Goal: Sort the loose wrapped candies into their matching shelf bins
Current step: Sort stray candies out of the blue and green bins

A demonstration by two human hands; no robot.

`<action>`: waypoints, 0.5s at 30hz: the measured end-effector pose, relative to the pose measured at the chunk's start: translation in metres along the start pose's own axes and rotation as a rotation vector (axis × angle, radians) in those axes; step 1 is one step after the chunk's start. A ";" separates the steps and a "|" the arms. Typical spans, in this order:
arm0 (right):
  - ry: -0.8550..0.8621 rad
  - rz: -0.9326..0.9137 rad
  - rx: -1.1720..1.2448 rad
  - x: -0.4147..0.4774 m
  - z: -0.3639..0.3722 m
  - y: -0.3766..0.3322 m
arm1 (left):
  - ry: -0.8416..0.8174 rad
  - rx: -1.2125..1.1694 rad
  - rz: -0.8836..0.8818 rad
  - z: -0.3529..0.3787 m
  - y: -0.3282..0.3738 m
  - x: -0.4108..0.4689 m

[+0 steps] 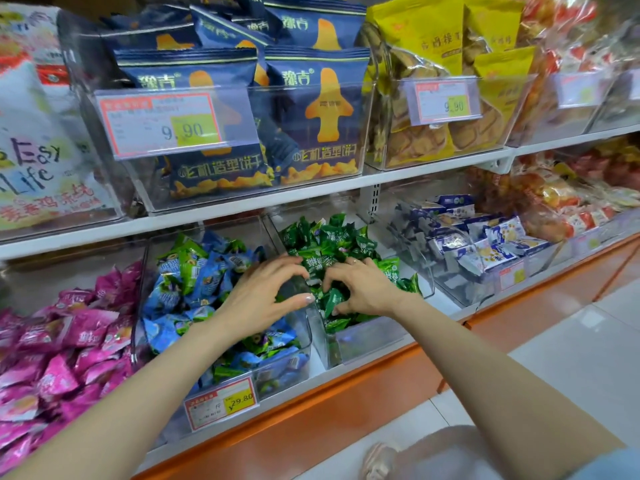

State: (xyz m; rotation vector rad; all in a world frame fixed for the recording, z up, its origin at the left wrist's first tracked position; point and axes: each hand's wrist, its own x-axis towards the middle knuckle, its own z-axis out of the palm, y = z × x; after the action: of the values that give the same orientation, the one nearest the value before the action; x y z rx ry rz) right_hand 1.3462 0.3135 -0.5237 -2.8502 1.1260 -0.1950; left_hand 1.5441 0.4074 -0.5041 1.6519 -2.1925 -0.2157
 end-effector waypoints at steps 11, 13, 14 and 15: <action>0.151 0.186 0.399 -0.026 -0.014 0.031 | 0.014 -0.024 0.022 -0.001 0.001 -0.001; 0.140 0.167 0.367 -0.025 -0.015 0.030 | -0.012 -0.013 0.011 -0.005 0.003 0.002; 0.138 0.171 0.358 -0.024 -0.016 0.030 | -0.019 -0.019 -0.004 -0.009 0.005 0.006; 0.139 0.184 0.351 -0.023 -0.017 0.030 | -0.018 -0.036 -0.025 -0.013 0.008 0.011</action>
State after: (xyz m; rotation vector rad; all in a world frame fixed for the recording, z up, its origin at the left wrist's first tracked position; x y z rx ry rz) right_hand 1.3070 0.3076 -0.5123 -2.4438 1.2301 -0.5287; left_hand 1.5389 0.4008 -0.4874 1.6653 -2.1690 -0.2763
